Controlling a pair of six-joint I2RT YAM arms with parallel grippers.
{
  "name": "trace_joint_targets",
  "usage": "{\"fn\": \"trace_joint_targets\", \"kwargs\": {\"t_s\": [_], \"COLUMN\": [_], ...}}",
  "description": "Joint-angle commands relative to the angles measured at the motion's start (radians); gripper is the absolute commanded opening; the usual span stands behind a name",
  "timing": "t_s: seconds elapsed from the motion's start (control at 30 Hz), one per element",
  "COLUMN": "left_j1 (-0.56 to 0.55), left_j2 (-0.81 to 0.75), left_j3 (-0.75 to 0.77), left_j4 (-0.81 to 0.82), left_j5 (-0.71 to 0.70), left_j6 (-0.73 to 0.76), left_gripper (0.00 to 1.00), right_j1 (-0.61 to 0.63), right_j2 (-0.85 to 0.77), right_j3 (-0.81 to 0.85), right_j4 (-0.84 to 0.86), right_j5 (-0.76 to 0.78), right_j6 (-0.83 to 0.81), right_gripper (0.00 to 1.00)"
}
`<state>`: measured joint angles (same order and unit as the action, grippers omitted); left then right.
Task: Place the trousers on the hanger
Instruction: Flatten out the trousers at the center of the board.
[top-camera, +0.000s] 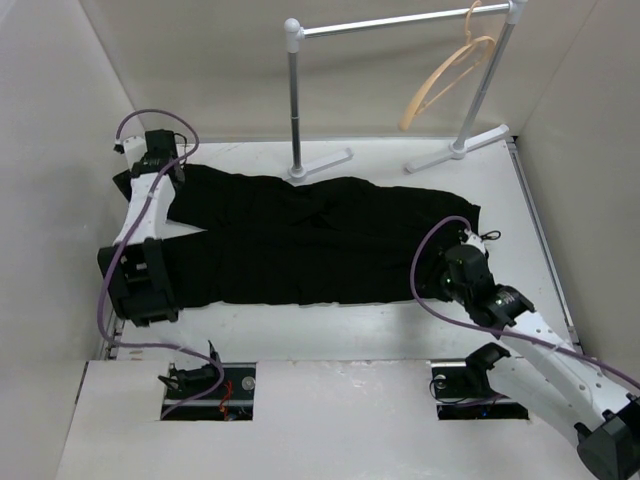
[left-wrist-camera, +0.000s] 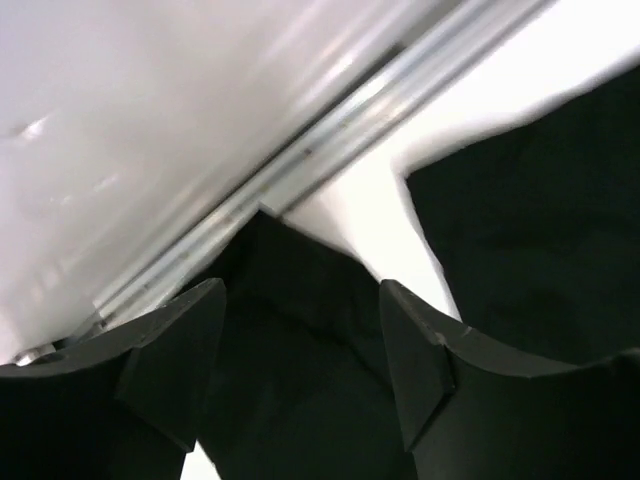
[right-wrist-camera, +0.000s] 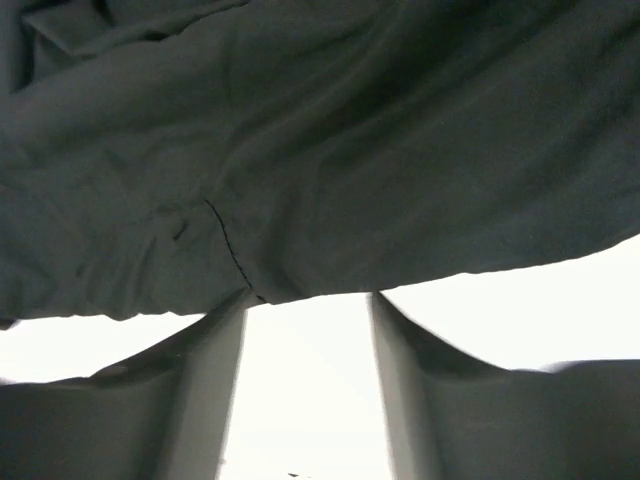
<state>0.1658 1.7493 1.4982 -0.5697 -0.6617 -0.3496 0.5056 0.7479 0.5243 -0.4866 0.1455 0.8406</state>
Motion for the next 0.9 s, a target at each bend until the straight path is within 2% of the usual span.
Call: {"fn": "trace_joint_targets", "kwargs": {"t_s": [0.0, 0.03, 0.1, 0.2, 0.23, 0.27, 0.37, 0.4, 0.47, 0.63, 0.73, 0.8, 0.87], "left_j1": [-0.079, -0.099, -0.122, -0.084, -0.053, -0.023, 0.053, 0.071, 0.096, 0.114, 0.111, 0.111, 0.116], "left_j2": [-0.222, -0.279, -0.406, -0.557, -0.586, -0.609, -0.626, -0.623, -0.608, -0.533, -0.492, -0.473, -0.467], "left_j3": [-0.083, -0.16, -0.338, -0.582, -0.643, -0.7, -0.814, -0.834, -0.862, -0.895, -0.909, -0.917, -0.924], "left_j4": [-0.081, -0.085, -0.094, -0.099, -0.091, -0.082, -0.02, 0.002, 0.046, 0.122, 0.168, 0.189, 0.194], "left_j5": [0.023, 0.042, 0.092, 0.21, 0.252, 0.293, 0.373, 0.381, 0.389, 0.389, 0.393, 0.393, 0.387], "left_j6": [-0.049, -0.08, -0.178, -0.314, -0.342, -0.37, -0.416, -0.42, -0.428, -0.439, -0.454, -0.459, -0.46], "left_gripper": [0.61, 0.61, 0.61, 0.6, 0.6, 0.6, 0.58, 0.58, 0.58, 0.56, 0.51, 0.44, 0.31], "right_j1": [0.009, 0.006, 0.001, 0.001, 0.001, -0.005, -0.063, -0.089, -0.146, -0.271, -0.327, -0.341, -0.367], "right_j2": [-0.001, 0.005, 0.016, 0.024, 0.024, 0.019, -0.004, -0.005, 0.011, 0.131, 0.211, 0.264, 0.32], "right_j3": [-0.012, -0.014, -0.014, -0.006, -0.006, -0.006, -0.023, -0.027, -0.035, -0.056, -0.063, -0.052, -0.04], "right_j4": [0.0, 0.0, -0.001, -0.018, -0.033, -0.055, -0.107, -0.116, -0.124, -0.054, 0.006, 0.032, 0.049], "right_j5": [-0.009, -0.009, -0.017, -0.024, -0.02, -0.009, 0.038, 0.04, 0.039, 0.013, 0.012, 0.035, 0.049], "right_j6": [0.0, 0.0, 0.0, 0.006, 0.014, 0.032, 0.083, 0.086, 0.095, 0.114, 0.112, 0.112, 0.115], "right_gripper": [0.37, 0.29, 0.21, 0.21, 0.23, 0.29, 0.56, 0.62, 0.66, 0.64, 0.59, 0.55, 0.45]}}
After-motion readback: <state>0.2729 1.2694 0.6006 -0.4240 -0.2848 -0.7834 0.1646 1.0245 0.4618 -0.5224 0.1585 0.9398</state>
